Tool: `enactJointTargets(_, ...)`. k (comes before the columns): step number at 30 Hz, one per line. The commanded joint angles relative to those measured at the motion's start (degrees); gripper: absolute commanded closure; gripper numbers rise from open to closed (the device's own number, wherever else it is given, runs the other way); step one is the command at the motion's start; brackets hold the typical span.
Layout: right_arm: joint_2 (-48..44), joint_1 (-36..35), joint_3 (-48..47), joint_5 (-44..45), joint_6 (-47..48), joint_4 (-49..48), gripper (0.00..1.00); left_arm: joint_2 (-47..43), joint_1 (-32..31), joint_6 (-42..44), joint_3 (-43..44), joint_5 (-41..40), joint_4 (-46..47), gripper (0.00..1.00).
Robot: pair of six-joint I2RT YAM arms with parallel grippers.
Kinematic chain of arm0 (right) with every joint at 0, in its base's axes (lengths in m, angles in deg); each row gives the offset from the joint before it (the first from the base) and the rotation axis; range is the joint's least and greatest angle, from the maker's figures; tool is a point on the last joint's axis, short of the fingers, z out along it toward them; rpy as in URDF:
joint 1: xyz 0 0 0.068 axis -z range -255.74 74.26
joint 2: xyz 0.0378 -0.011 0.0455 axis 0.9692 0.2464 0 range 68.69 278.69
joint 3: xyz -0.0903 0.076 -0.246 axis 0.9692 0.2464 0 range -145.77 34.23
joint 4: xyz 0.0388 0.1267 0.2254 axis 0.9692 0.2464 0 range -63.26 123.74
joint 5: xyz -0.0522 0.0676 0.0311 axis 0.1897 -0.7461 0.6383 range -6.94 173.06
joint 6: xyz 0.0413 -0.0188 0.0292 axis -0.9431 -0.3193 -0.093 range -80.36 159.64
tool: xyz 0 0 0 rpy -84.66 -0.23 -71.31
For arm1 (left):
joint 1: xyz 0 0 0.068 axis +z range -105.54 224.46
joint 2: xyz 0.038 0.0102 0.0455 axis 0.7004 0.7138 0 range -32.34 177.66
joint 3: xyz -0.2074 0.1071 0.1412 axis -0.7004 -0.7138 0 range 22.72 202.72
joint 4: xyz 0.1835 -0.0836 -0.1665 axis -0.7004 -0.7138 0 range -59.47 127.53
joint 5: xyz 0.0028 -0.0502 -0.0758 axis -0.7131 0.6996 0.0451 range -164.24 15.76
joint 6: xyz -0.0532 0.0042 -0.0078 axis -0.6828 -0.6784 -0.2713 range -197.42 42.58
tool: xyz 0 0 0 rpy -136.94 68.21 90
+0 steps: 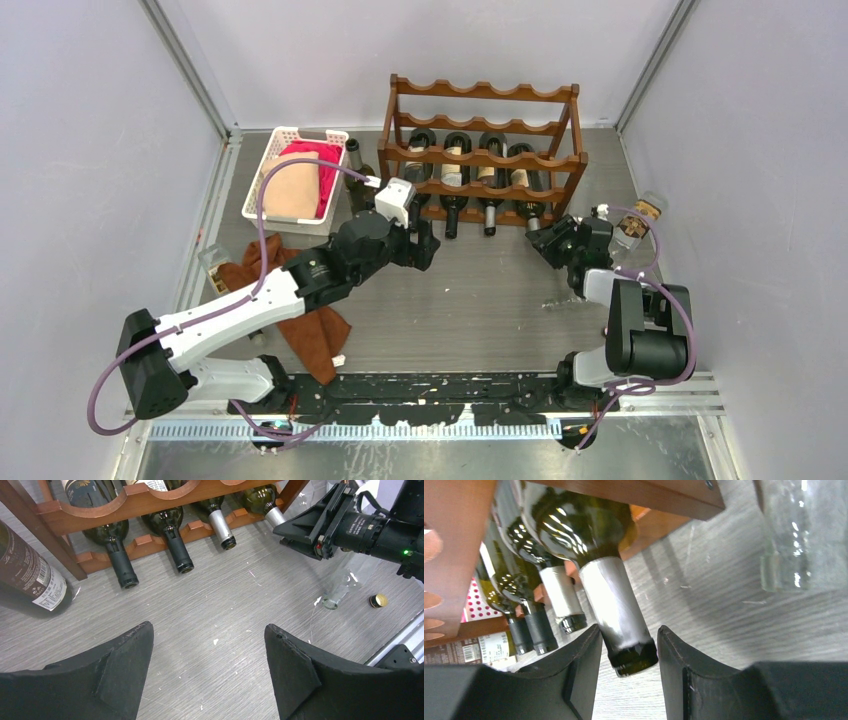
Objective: Put the wine bottle on the wine rack
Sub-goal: Adjust the wine bottle in the wine rack.
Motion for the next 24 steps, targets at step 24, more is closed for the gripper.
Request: enactJointTargets(24,2.42,0.26,-1.26,5.28,4.17,0.66,0.67,0.17,0.36,-1.57,3.36,1.43,1.61,0.20)
